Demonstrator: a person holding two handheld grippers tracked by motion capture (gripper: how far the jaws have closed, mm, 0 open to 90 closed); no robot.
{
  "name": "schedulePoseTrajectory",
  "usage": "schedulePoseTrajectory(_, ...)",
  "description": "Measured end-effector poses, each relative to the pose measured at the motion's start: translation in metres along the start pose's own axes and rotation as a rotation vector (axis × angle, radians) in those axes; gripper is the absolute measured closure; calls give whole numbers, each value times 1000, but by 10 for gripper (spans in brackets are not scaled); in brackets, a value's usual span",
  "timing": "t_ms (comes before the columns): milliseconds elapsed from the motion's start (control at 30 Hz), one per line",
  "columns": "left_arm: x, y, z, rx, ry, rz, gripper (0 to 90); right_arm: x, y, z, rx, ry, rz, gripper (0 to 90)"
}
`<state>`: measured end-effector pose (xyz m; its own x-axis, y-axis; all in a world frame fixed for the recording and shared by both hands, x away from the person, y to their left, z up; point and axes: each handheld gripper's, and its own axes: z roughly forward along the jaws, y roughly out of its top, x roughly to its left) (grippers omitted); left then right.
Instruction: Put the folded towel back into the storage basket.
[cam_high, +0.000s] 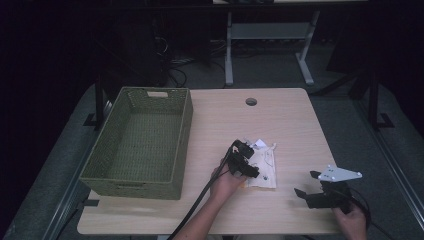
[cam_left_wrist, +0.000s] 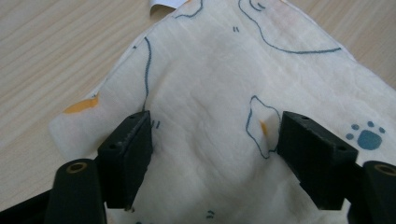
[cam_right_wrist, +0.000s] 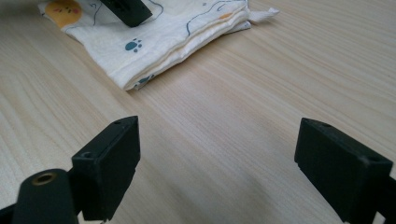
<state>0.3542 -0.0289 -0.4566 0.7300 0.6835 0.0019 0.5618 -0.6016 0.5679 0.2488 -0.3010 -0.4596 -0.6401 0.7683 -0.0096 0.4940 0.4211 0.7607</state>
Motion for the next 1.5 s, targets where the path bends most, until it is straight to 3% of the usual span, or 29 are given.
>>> schedulePoseTrajectory(167,-3,0,-1,0,21,22,341,0,0,0,-6,-3,-4,136)
schedulePoseTrajectory(667,-1,-2,-4,-5,19,33,492,1,1,-1,-9,-5,-3,136)
schedulePoseTrajectory(1000,2,-2,-7,8,33,77,779,1,1,-1,-13,-7,-2,136)
schedulePoseTrajectory(1200,6,-2,-8,10,9,65,820,0,1,-2,-11,-10,-4,136)
schedulePoseTrajectory(1500,24,-6,-23,-24,-88,-27,828,0,1,-3,-15,-13,-1,136)
